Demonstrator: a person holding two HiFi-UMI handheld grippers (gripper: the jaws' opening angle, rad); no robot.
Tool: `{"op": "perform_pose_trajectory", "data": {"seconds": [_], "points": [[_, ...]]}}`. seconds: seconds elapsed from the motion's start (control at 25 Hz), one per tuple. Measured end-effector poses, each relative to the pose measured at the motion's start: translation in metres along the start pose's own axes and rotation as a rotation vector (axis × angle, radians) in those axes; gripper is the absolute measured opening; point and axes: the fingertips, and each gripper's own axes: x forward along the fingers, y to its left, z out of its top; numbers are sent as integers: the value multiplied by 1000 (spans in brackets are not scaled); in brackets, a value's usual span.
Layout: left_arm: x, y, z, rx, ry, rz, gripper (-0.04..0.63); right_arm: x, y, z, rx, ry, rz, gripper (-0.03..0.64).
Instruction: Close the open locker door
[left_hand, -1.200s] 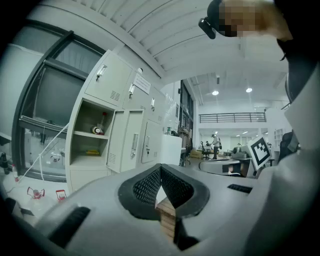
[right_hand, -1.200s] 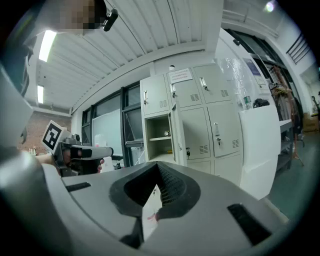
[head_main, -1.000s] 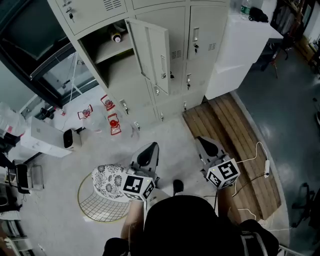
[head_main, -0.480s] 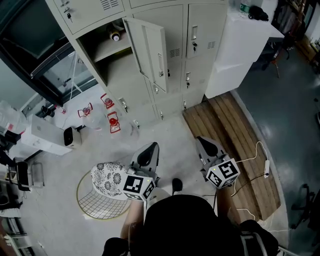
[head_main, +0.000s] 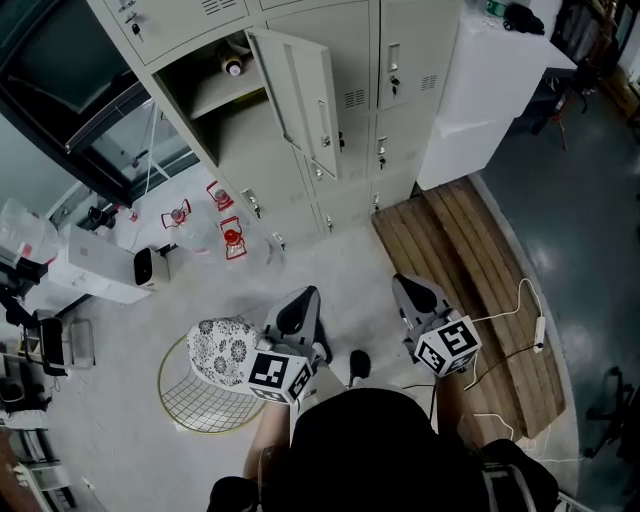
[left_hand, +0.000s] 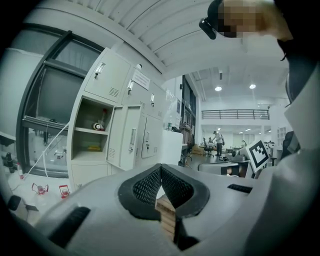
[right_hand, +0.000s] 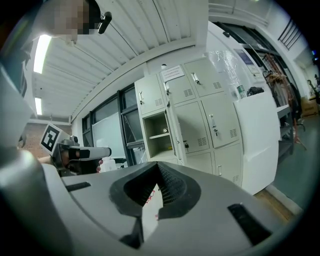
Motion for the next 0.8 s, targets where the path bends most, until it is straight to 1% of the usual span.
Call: {"op": "perform_pose_trajectory", "data": {"seconds": [0.24,0.44,0.8], "points": [[2,15,-3,-8,15,0,17,13,0,-2,2,16,-11,3],[11,32,-1,-18,3,-10,17,31,-2,2,-20,24,-24,3],[42,77,17,-24,-27,-49,17,80,-7,28,-58,13,-57,3]]}}
